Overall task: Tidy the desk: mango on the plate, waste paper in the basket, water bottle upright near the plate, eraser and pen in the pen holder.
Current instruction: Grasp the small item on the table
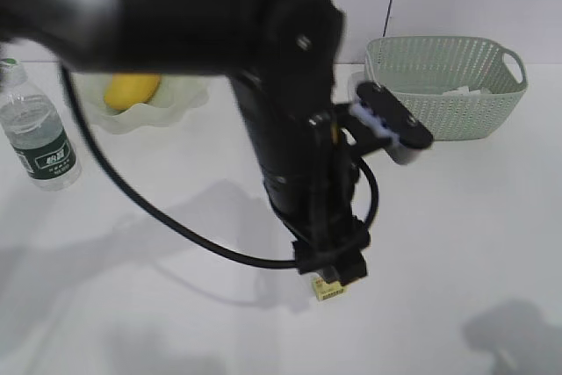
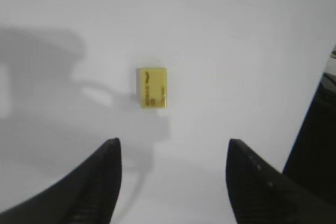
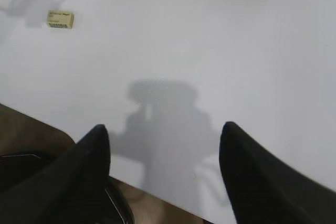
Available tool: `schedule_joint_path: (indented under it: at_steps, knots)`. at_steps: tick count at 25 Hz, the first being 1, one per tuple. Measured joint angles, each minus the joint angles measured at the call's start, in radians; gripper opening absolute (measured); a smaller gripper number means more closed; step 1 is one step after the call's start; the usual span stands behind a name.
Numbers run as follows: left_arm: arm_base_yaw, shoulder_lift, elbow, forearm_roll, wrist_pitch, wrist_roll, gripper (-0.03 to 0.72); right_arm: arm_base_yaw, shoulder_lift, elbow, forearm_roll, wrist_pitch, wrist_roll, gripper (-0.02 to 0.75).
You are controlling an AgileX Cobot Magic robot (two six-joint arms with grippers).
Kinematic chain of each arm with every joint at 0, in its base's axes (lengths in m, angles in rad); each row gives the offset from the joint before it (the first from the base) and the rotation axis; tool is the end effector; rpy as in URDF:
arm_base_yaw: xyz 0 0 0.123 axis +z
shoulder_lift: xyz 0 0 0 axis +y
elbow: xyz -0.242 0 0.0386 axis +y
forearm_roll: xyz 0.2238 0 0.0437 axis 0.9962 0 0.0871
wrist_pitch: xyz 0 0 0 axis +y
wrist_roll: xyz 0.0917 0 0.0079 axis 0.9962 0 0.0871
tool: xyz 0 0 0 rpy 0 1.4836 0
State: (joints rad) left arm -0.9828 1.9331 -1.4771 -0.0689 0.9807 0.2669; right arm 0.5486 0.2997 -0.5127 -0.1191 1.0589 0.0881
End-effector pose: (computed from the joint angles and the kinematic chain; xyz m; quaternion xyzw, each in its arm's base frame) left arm 0.1965 -0.3043 0.1866 0.5682 0.8149 -0.0673 0.0927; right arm 0.0530 0.0212 0.2585 -0.2154 0.8914 0.0672 0.3930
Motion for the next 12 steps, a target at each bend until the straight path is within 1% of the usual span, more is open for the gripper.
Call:
schedule_joint_path:
  at_steps: [3, 12]
  knots:
    - [-0.004, 0.059, -0.023, 0.004, -0.015, -0.006, 0.477, 0.0, 0.0, 0.0, 0.0, 0.0, 0.001, 0.519]
    - [-0.004, 0.144, -0.023, 0.005, -0.135, -0.051, 0.477, 0.0, 0.0, 0.0, 0.0, -0.001, 0.001, 0.517]
